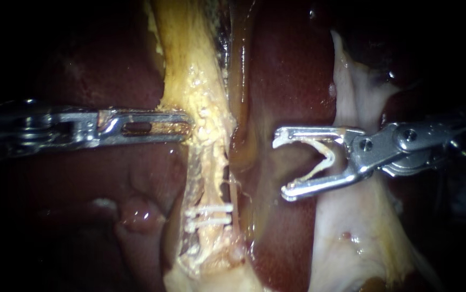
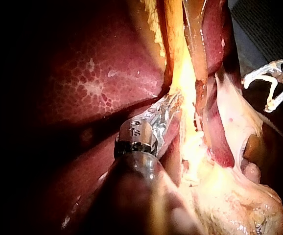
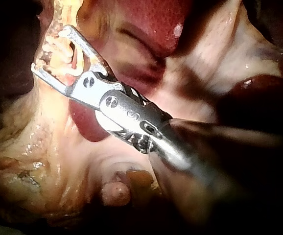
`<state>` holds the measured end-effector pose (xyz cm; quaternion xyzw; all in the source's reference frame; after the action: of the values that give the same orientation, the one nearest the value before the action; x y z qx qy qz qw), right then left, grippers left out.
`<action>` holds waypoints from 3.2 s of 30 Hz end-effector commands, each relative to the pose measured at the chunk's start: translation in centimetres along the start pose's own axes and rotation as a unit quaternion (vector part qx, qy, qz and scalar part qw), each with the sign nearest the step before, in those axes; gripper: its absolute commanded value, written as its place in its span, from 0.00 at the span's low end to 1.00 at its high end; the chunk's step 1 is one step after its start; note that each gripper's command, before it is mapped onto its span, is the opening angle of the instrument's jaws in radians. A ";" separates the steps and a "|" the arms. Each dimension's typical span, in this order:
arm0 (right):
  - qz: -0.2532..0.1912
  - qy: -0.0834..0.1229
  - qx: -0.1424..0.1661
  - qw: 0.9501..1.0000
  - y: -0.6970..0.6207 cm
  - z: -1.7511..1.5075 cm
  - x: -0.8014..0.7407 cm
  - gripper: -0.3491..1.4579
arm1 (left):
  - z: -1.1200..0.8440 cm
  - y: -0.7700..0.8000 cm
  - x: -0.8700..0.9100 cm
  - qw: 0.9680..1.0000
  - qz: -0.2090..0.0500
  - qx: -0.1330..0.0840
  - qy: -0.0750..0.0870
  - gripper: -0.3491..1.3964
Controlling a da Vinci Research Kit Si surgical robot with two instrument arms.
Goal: Clipping third clip left tube
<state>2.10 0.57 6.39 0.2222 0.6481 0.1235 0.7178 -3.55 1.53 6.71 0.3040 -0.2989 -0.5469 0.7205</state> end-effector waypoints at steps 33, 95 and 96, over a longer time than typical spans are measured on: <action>0.226 -0.016 0.077 0.971 0.35 1.07 -1.02 0.50 | -1.46 -0.10 -0.34 0.999 -0.017 -0.012 -0.034 0.00; 0.337 0.038 0.248 0.907 0.30 2.03 -1.03 0.49 | -1.55 -0.08 -0.41 0.999 -0.015 -0.009 -0.040 0.00; 0.339 0.041 0.244 0.908 0.32 2.04 -1.01 0.49 | -1.55 -0.08 -0.41 0.999 -0.015 -0.009 -0.040 0.00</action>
<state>4.03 0.08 7.54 0.5905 0.5741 0.2103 0.5268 -2.50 2.08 5.62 0.2789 -0.3180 -0.5723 0.7025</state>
